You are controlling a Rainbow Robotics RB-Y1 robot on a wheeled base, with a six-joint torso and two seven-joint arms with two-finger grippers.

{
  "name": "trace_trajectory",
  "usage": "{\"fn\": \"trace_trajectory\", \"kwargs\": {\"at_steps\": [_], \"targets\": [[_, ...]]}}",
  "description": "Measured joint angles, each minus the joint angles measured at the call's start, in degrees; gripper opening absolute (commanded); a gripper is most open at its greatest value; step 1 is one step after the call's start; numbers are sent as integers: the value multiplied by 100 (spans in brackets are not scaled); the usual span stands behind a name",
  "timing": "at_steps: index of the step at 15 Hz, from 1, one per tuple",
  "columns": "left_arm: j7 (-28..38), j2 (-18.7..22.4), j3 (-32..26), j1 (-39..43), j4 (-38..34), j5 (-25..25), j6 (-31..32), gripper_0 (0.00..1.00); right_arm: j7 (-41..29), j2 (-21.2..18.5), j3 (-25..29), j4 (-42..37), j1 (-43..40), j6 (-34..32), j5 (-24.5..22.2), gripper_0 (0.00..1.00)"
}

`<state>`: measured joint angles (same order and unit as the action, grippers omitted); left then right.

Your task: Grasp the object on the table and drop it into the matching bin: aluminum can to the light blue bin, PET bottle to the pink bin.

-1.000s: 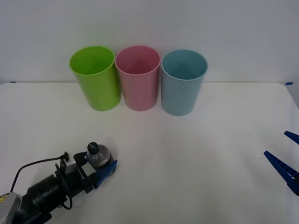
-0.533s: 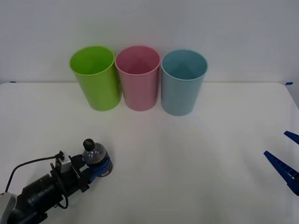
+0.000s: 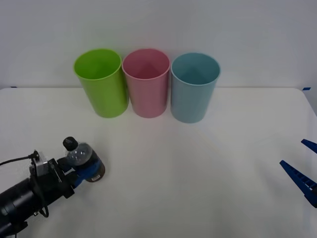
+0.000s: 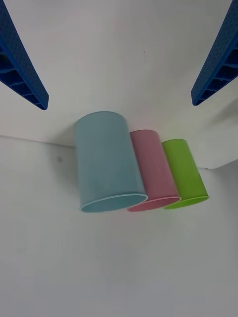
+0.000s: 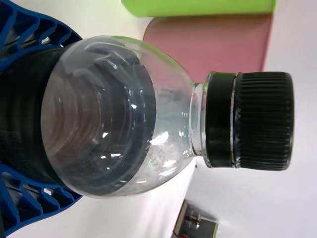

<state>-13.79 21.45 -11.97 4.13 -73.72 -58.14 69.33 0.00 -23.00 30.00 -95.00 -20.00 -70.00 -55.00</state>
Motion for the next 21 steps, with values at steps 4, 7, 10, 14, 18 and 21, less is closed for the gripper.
{"fn": "trace_trajectory", "kwargs": {"at_steps": [4,7,10,14,18,21], "targets": [[1132,153,-395,194,-834,252,-38,0,0,0,0,0,0,0,0,100],[2062,163,-805,263,-1543,281,-187,0,0,0,0,0,0,0,0,100],[2951,208,-690,263,-2368,325,-692,0,0,0,0,0,0,0,0,100],[3727,194,-222,223,-3339,175,-1679,0,0,0,0,0,0,0,0,100],[3960,193,496,-41,-4094,-45,-3222,0,0,0,0,0,0,0,0,100],[3963,193,1027,-523,-4147,-479,-4156,0,0,0,0,0,0,0,0,100]]}}
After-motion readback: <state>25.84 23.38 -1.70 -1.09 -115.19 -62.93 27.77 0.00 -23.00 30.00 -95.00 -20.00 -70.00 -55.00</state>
